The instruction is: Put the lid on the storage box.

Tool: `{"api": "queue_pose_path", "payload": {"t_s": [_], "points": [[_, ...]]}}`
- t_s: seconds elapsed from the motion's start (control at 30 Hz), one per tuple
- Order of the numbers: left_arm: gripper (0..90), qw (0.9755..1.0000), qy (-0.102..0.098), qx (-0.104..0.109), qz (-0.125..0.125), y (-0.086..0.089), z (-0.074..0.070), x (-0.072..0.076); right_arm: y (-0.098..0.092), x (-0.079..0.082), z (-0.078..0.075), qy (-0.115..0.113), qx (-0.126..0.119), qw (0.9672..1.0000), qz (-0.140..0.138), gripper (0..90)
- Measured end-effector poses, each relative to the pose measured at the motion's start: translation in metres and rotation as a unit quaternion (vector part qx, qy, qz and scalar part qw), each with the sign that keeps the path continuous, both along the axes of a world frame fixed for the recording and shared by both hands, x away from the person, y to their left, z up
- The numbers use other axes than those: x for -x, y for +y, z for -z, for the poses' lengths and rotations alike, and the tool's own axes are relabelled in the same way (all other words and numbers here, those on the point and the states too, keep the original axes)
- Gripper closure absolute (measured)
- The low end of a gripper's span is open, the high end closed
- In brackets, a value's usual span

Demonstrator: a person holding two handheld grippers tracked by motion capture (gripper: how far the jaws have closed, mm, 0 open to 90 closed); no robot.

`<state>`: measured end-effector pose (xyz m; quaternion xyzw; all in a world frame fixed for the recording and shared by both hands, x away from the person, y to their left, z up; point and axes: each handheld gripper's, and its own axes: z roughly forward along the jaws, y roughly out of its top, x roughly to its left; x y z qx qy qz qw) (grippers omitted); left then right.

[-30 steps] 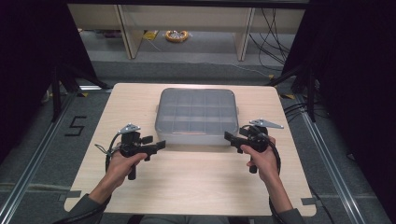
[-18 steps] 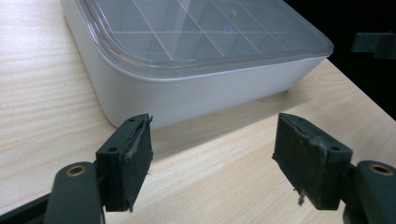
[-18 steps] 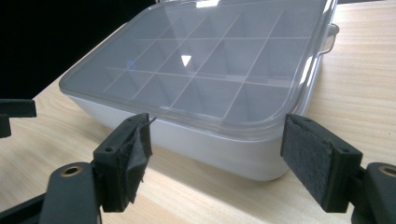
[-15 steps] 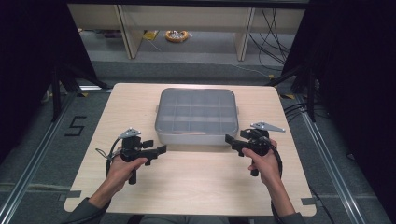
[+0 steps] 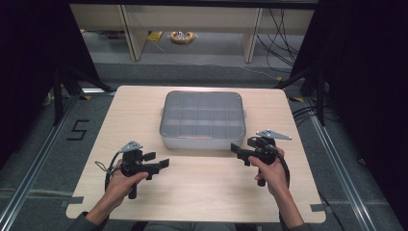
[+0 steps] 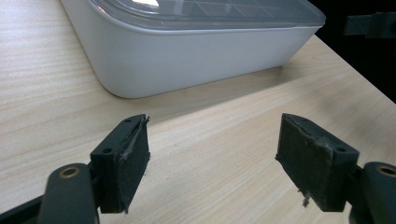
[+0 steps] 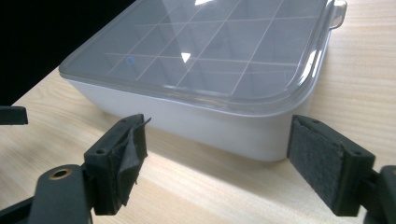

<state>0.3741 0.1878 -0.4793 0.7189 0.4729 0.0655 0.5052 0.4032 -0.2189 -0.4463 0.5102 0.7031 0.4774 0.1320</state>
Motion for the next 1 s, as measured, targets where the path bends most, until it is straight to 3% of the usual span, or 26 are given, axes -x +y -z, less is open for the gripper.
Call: {"api": "queue_pose_path", "payload": {"t_s": [0.2, 0.27, 0.33, 0.57, 0.77, 1.0], "points": [[23.2, 0.9999, -0.002, -0.005, 0.01, 0.0, 0.004, 0.008, 0.001, 0.006, 0.002, 0.0, 0.003, 1.0, -0.002, 19.3], [22.7, 0.9999, -0.001, -0.01, 0.012, 0.001, 0.005, 0.011, 0.001, 0.008, 0.003, 0.007, 0.015, 0.9999, -0.002, 18.8], [21.9, 0.9998, -0.002, -0.011, 0.019, 0.0, 0.006, 0.014, 0.002, 0.011, 0.004, 0.007, 0.002, 1.0, -0.003, 18.2], [19.0, 0.999, -0.012, -0.026, 0.034, -0.001, 0.008, 0.025, 0.003, 0.018, 0.008, 0.008, 0.012, 0.9999, 0.0, 16.8], [16.7, 0.9987, -0.013, -0.031, 0.039, -0.003, 0.012, 0.032, 0.002, 0.024, 0.013, 0.018, 0.026, 0.9995, 0.005, 17.1], [15.6, 0.9982, -0.016, -0.039, 0.042, -0.004, 0.013, 0.039, 0.002, 0.033, 0.017, 0.02, 0.022, 0.9995, 0.003, 17.8]]}}
